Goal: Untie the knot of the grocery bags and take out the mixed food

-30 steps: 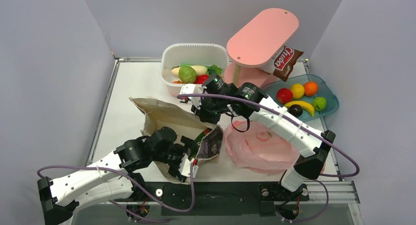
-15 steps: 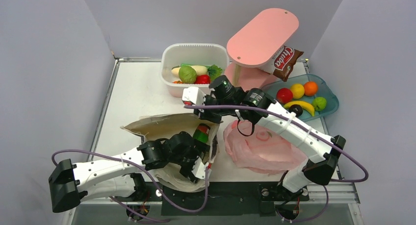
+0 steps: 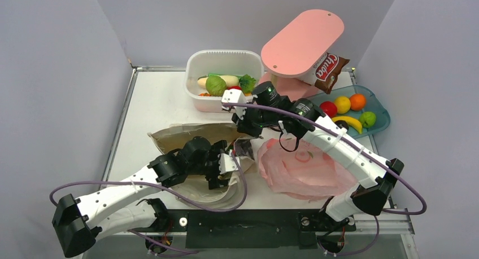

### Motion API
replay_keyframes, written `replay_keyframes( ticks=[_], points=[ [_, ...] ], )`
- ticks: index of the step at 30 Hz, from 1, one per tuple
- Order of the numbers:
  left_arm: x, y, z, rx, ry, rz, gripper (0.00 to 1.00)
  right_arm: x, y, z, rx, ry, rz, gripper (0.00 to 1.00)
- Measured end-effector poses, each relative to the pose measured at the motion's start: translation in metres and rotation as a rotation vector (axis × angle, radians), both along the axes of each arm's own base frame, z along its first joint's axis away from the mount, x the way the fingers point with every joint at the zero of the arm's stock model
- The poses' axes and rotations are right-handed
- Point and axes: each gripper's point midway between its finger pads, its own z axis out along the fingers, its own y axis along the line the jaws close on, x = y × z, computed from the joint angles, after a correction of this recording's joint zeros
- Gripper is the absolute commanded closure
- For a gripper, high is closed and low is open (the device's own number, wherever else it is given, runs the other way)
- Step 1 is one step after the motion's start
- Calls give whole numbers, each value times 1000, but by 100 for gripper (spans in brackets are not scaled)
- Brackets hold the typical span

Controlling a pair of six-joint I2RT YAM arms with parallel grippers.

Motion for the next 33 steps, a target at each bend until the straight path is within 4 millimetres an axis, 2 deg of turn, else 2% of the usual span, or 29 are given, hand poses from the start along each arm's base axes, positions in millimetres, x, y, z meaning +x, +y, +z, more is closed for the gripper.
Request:
replay_keyframes(
  ticks=[4, 6, 8, 11, 14, 16, 19, 25, 28, 33],
  points=[
    [7, -4, -8, -1, 71, 67, 3, 7, -5, 0, 15, 29, -44, 100],
    [12, 3, -5, -26, 80, 99, 3, 8, -5, 0, 19, 28, -48, 100],
    [11, 15, 5, -77, 49, 123, 3, 9, -3, 1, 30, 21, -48, 100],
    [-1, 30, 28, -178, -27, 113, 3, 7, 0, 8, 70, -3, -33, 100],
    [-7, 36, 48, -238, -74, 115, 3, 2, -2, 16, 102, -23, -22, 100],
    [-5, 38, 51, -240, -73, 133, 3, -1, -3, 18, 113, -29, -17, 100],
    [-2, 40, 40, -199, -43, 159, 3, -1, -2, 20, 123, -28, -21, 100],
    [13, 37, -6, -49, 86, 265, 3, -2, 0, 17, 131, -9, -34, 100],
    [17, 30, -27, 25, 116, 296, 3, -6, 2, 15, 133, -1, -30, 100],
    [30, 17, -48, 114, 113, 362, 3, -9, 3, 14, 138, 8, -30, 100]
  ],
)
